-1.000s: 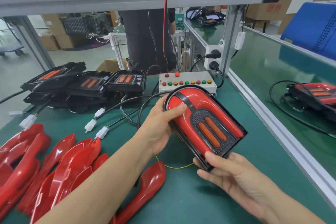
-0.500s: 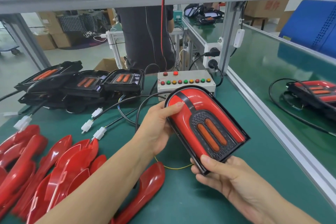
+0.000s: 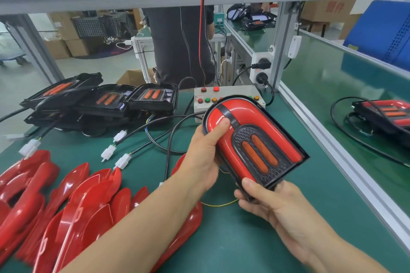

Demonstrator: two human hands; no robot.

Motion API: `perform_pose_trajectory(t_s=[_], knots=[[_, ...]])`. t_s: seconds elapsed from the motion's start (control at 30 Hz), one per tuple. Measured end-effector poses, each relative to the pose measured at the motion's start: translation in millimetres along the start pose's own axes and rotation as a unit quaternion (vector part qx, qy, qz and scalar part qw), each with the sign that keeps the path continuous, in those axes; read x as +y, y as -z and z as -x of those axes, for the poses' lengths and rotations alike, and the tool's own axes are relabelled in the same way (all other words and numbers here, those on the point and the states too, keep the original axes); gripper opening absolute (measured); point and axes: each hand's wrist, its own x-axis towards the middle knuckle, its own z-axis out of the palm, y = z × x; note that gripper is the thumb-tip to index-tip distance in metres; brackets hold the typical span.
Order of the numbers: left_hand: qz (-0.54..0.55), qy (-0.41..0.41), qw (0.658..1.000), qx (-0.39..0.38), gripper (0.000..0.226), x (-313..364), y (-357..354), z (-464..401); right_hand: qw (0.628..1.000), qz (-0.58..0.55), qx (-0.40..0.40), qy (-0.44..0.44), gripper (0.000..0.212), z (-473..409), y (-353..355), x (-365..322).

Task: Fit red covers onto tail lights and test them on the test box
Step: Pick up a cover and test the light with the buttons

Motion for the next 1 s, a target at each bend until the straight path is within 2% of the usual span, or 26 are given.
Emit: perform_pose_trajectory(t_s=[0.07,0.13,0.23,0.3,0.37,0.53,0.6,0.73,0.8,0.87,0.93,1.0], knots=[[0.038,0.011,0.997,0.060,0.041,-1,-2,-4,0.999,0.051,0.000,0.014,0.047,0,1,-3],[0.062,0.038,0.994,0.080,0.048,3,-1,-9,0.996,0.088,0.014,0.026,0.057,-1,8,-8],[0.051,0.037,0.997,0.043,0.053,13,0,-12,0.989,0.115,0.050,0.084,0.063,-4,21,-23],[0.007,-0.001,1.000,0.011,0.040,13,-1,-13,0.982,0.135,0.032,0.128,0.061,-7,23,-31],[-0.025,-0.032,0.999,-0.012,0.029,10,-5,-11,0.980,0.141,0.003,0.139,0.053,-9,19,-35],[-0.051,-0.070,0.995,-0.047,0.021,9,-8,-9,0.985,0.109,-0.003,0.135,0.037,-12,18,-33],[-0.058,-0.078,0.993,-0.066,0.025,9,-9,-7,0.987,0.087,0.002,0.138,0.037,-11,17,-33],[-0.089,-0.078,0.986,-0.118,0.046,9,-10,-5,0.990,0.031,0.025,0.136,0.040,-13,16,-31],[-0.072,-0.063,0.984,-0.147,0.045,13,-11,-6,0.992,-0.011,-0.020,0.122,0.049,-13,19,-32],[-0.053,-0.048,0.981,-0.183,0.040,18,-14,-7,0.986,-0.053,-0.116,0.107,0.063,-9,19,-37],[-0.048,-0.032,0.970,-0.235,0.034,21,-22,-9,0.969,-0.080,-0.209,0.106,0.073,-10,21,-40],[-0.078,-0.031,0.960,-0.268,0.031,25,-31,-12,0.950,-0.113,-0.265,0.118,0.083,-12,20,-44]])
